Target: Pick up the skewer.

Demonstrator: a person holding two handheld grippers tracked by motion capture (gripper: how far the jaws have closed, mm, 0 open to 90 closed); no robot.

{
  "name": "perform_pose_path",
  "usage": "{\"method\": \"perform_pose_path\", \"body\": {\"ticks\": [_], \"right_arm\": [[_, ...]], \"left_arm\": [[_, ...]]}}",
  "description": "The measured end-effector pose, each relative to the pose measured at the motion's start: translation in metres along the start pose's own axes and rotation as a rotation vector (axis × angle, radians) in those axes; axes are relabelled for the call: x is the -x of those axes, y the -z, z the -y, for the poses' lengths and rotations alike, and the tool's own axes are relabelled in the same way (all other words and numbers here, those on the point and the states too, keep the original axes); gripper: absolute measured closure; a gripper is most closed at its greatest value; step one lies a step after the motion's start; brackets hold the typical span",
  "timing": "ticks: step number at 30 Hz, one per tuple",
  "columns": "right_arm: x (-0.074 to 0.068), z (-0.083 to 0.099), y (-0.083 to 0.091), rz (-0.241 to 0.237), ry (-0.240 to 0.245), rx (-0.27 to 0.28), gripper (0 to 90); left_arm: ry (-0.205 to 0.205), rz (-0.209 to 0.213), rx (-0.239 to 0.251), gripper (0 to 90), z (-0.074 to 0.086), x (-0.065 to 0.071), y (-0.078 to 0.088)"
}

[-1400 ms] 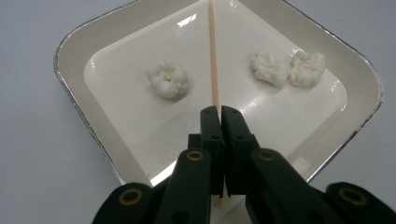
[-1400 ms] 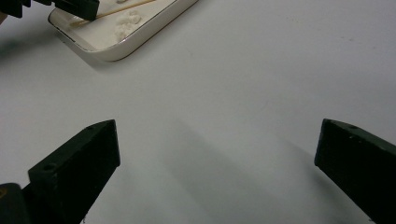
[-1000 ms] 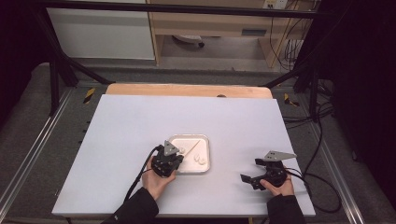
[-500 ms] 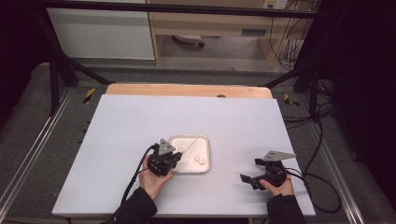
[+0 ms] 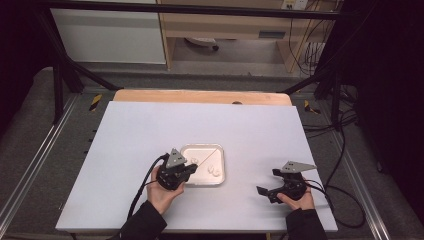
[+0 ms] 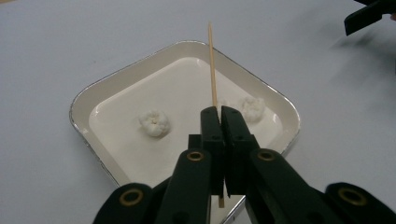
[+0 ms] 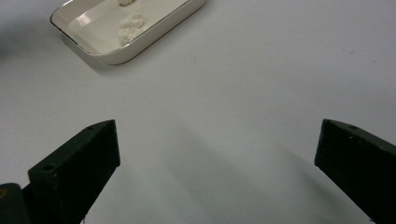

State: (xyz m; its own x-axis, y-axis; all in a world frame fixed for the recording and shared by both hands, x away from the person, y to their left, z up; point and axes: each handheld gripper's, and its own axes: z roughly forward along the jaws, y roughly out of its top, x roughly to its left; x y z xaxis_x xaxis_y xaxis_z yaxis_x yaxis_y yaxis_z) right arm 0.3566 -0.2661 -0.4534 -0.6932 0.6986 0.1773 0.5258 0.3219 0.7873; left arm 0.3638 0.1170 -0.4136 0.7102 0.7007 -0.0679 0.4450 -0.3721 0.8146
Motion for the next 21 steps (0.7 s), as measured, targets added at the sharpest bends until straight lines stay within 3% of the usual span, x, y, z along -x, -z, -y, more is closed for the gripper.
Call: {"method": "perform_pose_path", "body": {"ticks": [7,21], "right_arm": [[-0.008,-0.007,-0.001,0.023,0.030,0.010,0.5],[-0.033,-0.022,-0.013,0.059,0.180,-0.016,0.5]], "left_arm": [[-0.035,0.042,-0.004,88.7,-0.001,0.006,0.002],[-0.080,0.092,-0.024,88.7,-0.003,0.011,0.002]]}}
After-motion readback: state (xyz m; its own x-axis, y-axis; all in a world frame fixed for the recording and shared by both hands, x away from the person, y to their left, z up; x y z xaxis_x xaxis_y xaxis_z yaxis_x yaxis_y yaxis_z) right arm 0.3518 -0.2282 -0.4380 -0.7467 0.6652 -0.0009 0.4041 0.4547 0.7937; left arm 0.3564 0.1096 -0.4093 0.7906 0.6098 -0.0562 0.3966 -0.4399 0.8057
